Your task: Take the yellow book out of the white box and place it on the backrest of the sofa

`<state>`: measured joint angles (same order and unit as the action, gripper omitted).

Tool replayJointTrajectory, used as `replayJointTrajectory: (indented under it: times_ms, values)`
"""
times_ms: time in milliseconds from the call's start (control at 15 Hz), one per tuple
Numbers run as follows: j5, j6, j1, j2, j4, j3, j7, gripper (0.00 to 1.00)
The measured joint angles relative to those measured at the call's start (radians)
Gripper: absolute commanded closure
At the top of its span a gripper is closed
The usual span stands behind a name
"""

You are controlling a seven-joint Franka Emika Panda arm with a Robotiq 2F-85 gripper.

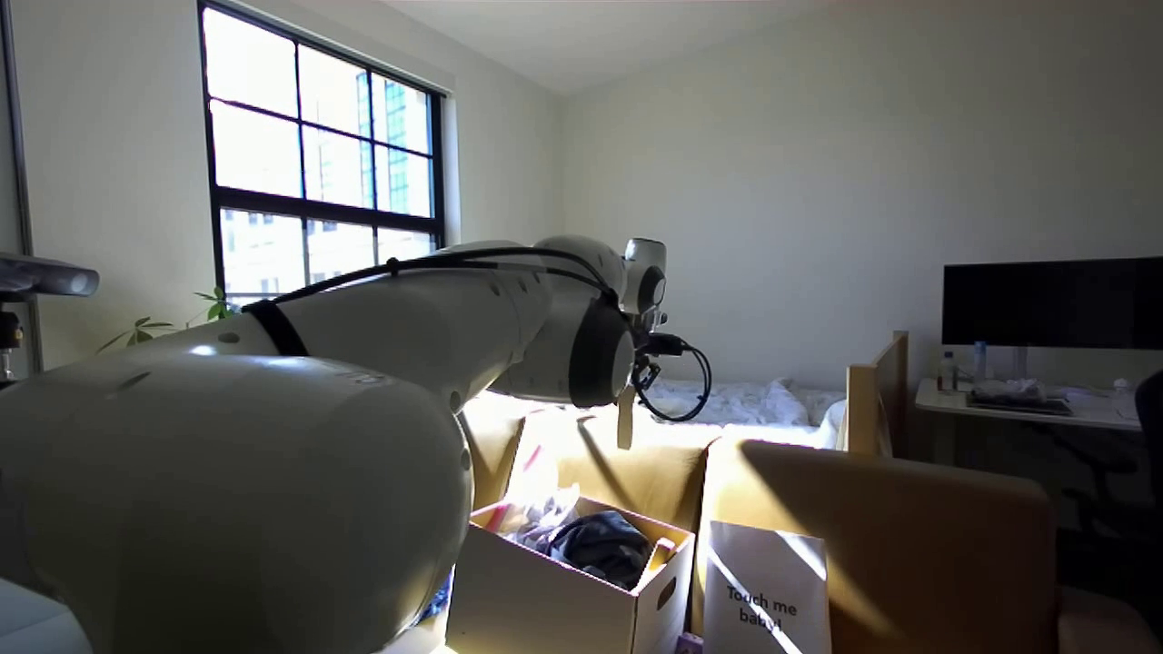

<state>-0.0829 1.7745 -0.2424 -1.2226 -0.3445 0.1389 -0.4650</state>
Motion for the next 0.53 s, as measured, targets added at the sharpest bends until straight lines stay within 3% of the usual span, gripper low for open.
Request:
replayJointTrajectory:
  times_ms: [200, 533]
  values:
    - [-0.002, 0.014, 0.054, 0.025, 0.000, -0.013, 0.093, 0.91]
    - [-0.045, 0.014, 0.213, 0.013, -0.013, -0.008, 0.190, 0.91]
